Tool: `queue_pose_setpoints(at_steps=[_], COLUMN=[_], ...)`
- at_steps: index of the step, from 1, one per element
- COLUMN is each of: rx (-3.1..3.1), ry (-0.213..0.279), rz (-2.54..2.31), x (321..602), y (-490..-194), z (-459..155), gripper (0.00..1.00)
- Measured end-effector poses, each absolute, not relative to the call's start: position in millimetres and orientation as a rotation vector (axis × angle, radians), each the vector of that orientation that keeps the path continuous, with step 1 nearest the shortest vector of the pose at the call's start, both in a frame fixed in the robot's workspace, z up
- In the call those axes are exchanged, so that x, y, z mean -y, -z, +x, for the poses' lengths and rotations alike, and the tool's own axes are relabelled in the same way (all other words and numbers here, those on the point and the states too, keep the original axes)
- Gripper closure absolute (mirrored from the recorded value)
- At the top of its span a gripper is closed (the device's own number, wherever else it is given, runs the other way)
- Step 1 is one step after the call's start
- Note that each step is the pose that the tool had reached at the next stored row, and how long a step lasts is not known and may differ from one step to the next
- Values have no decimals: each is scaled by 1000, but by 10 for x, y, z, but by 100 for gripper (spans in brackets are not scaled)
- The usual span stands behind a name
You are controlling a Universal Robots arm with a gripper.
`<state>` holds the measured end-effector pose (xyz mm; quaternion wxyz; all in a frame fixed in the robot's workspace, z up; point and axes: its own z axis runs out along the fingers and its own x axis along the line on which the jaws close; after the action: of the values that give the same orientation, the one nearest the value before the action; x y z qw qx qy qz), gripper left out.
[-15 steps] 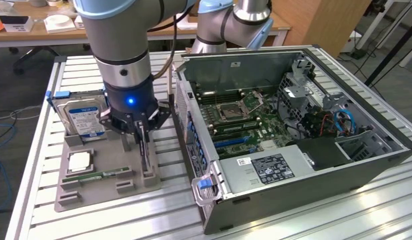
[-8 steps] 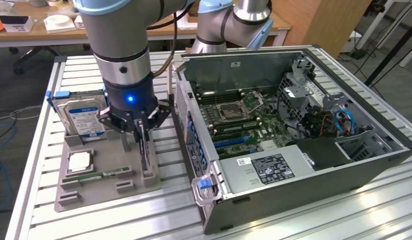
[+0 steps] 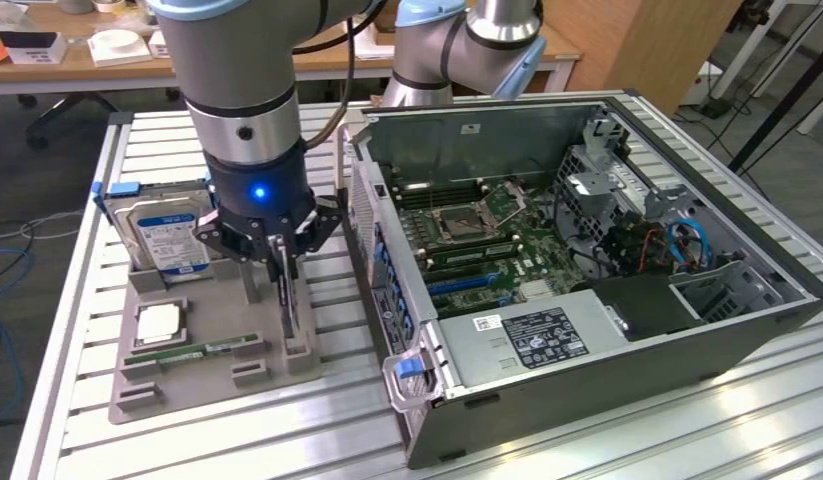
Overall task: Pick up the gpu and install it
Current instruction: 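Pick up the gpu and move the gpu toward the slot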
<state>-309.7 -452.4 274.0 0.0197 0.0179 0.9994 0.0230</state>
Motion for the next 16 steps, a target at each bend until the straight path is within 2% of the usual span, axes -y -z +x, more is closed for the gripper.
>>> queue_pose_setpoints(at_steps=[16], rx=[-3101], ry=[-71], rz=[56], x=[4524], y=[-2800], z=[-3097], gripper=[74])
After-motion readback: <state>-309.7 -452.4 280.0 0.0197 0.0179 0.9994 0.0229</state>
